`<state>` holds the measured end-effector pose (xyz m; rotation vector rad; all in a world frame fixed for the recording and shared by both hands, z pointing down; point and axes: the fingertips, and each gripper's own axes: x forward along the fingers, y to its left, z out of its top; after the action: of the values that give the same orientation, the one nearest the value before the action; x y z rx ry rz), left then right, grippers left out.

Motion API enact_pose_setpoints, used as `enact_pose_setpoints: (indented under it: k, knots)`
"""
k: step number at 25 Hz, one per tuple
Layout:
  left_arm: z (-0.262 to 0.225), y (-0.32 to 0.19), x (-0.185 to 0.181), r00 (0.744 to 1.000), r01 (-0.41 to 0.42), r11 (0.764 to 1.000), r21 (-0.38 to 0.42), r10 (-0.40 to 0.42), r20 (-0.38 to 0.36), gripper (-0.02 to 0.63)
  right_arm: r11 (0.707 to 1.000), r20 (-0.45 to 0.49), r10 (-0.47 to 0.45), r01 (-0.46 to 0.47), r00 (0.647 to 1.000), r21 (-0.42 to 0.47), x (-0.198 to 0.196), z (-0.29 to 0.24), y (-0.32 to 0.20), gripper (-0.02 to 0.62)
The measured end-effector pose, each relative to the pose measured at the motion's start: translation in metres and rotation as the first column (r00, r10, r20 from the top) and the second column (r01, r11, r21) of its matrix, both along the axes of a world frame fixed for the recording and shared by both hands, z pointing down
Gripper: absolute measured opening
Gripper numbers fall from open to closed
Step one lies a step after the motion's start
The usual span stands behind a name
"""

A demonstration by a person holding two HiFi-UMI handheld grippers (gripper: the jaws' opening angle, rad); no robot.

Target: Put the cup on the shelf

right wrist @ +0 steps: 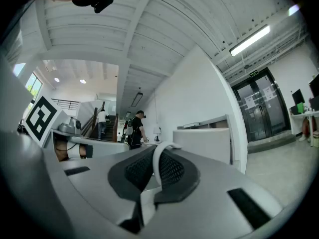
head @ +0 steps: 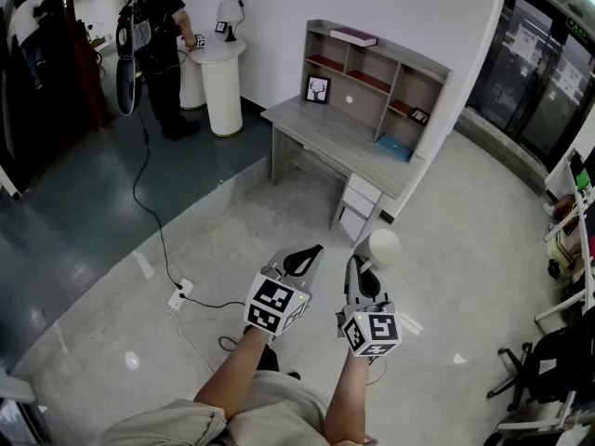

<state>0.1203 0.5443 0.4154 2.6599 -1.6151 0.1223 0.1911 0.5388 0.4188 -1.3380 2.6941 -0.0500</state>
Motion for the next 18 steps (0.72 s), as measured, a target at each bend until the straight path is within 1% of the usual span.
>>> enact_pose_setpoints:
  k: [4,7,12,18]
  knots:
    - [0.008,-0.002,0.008,1.000,-0.024,1.000,-0.006,0.024,-0.014,0.011,1.000,-0.016,-0.004,0.005,1.000,0.006,0.003,0.000,-0.001,0.014]
    - [0.013,-0.007,0.008,0.999,-0.037,0.999,-0.010,0.037,-0.010,0.011,1.000,-0.038,-0.013,0.014,0.999,0.011,-0.002,0.001,-0.003,0.015]
    - [0.019,-0.026,0.007,0.998,-0.060,0.998,-0.026,0.060,-0.011,0.011,1.000,-0.070,-0.030,0.030,0.997,0.004,-0.010,0.008,-0.020,0.014]
    - [0.012,-0.060,0.000,0.998,-0.069,0.997,-0.016,0.069,-0.010,0.011,0.999,-0.025,-0.044,0.044,0.999,-0.018,-0.018,0.001,-0.051,0.015]
